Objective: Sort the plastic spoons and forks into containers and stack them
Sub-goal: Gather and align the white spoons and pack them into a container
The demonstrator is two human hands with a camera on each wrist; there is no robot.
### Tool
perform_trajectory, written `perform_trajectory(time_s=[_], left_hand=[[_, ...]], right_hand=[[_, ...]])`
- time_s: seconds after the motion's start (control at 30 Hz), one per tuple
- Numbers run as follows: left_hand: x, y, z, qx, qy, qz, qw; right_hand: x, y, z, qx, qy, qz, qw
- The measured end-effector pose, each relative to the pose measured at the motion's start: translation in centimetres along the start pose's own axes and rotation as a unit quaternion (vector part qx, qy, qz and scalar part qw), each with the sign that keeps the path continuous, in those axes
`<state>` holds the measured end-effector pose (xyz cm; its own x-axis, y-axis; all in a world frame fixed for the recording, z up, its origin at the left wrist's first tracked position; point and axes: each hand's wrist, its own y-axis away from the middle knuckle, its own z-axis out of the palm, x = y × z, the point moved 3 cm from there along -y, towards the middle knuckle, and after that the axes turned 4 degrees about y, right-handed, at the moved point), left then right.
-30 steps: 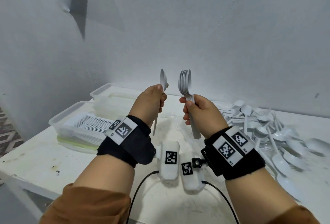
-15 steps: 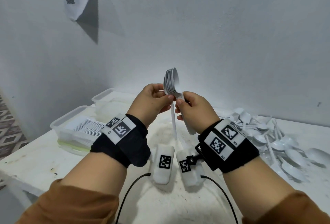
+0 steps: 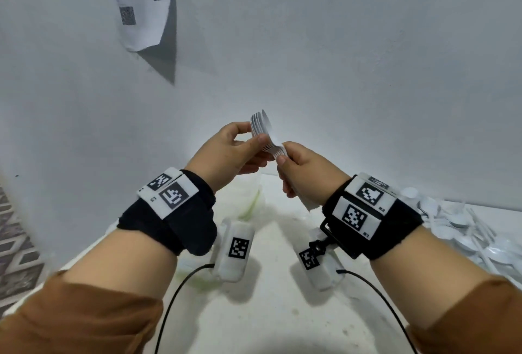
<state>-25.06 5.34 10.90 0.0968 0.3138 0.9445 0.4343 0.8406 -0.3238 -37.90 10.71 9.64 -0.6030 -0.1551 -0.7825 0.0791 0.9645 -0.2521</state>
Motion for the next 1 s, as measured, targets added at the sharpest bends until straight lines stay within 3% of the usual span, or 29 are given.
perform_trajectory(time_s=[0.17,0.47,0.57,0.77,1.0], left_hand=[[0.2,-2.0,-6.0,-0.04,-0.077,-0.016,0.996],[-3.2,-3.0,-17.5,-0.072,-0.207,-0.074,0.973],[-5.1,-2.7,-20.6,-0.089,-0.268,-0.124,0.951],[-8.2,-0.6,-23.0,-0.19,-0.397,-0.19,0.878],[-10.9,0.8,-23.8,-0.278,-0.388,-0.225,0.849]], right_hand=[[-2.9,-3.7,2.7,-0.024,0.15,-0.021,0.988],[-5.1,-7.7,9.7,-0.081,0.27,-0.006,0.959],[-5.3,-8.9,11.6,-0.117,0.315,0.006,0.942],[-6.1,-10.4,14.1,-0.171,0.423,0.023,0.889],[-6.1,-11.2,16.7,-0.232,0.478,0.028,0.847]])
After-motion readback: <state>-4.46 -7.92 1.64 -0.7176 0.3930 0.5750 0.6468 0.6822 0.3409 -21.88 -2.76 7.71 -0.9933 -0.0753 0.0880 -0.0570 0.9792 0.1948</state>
